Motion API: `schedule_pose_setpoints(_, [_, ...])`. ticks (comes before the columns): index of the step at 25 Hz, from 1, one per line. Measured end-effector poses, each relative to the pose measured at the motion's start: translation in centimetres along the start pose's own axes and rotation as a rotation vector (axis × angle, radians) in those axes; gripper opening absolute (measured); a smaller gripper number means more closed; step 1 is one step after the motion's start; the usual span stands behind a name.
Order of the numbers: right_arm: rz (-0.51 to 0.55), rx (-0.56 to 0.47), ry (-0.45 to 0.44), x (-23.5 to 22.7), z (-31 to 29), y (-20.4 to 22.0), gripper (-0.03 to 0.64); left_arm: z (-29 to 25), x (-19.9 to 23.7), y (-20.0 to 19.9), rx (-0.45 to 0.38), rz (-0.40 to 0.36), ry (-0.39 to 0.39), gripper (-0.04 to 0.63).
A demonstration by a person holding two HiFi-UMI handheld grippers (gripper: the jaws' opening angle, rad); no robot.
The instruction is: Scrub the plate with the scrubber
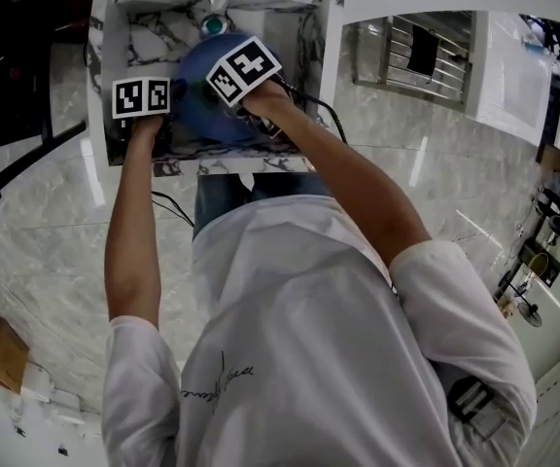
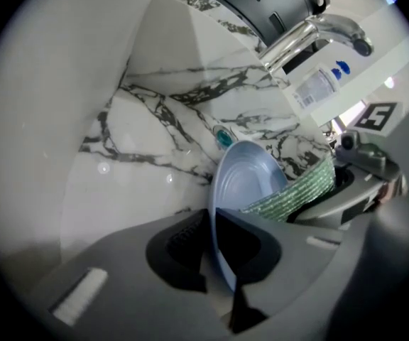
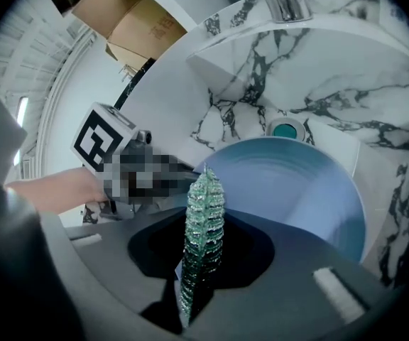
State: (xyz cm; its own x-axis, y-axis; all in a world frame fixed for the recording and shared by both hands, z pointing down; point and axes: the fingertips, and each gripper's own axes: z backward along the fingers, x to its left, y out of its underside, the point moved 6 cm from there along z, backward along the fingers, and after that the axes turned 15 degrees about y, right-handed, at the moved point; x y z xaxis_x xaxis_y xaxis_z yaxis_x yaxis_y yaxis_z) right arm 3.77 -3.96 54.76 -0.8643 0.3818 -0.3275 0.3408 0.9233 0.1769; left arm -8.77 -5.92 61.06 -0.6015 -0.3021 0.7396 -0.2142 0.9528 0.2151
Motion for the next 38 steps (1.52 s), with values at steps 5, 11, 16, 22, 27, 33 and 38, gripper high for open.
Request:
schedule_pose_setpoints(5, [-0.039, -0.01, -0.009, -1.3, -1.1, -1.5, 0.066, -0.1, 0.1, 0.0, -0.001, 0.0, 0.012, 0.077])
schedule_pose_setpoints(11, [-0.048, -0.038, -0.031, -1.4, -1.8, -2.7, 0.064, -0.2, 0.0, -0.1, -0.001, 0.0, 0.019, 0.077])
schedule_pose_setpoints(16, [-0.015, -0.051, 0.015, -2.0, -2.2, -2.9, 0.064, -0.2, 0.0, -0.1, 0.001, -0.006, 0.015, 0.077])
schedule_pose_setpoints(22, [0.01, -0.067, 0.066, -2.3, -2.4, -2.9, 0.064, -0.2, 0.0, -0.1, 0.005, -0.012, 0.011, 0.077])
schedule_pose_setpoints(27, [0.037, -0.08, 0.1, -2.8, -2.3, -3.0, 0.064, -0.3, -0.1, 0.0, 0.006, -0.006, 0.015, 0.077])
schedule_pose_setpoints(33, [0.028, -0.097, 0.14, -3.9, -1.9, -3.7, 0.064, -0.3, 0.0, -0.1, 0.007, -0.003, 0.02, 0.077])
schedule_pose_setpoints(38, [0.025, -0.105, 0.161, -4.2, -1.9, -3.7, 0.064, -0.4, 0.0, 0.1, 0.007, -0.001, 0.021, 0.078])
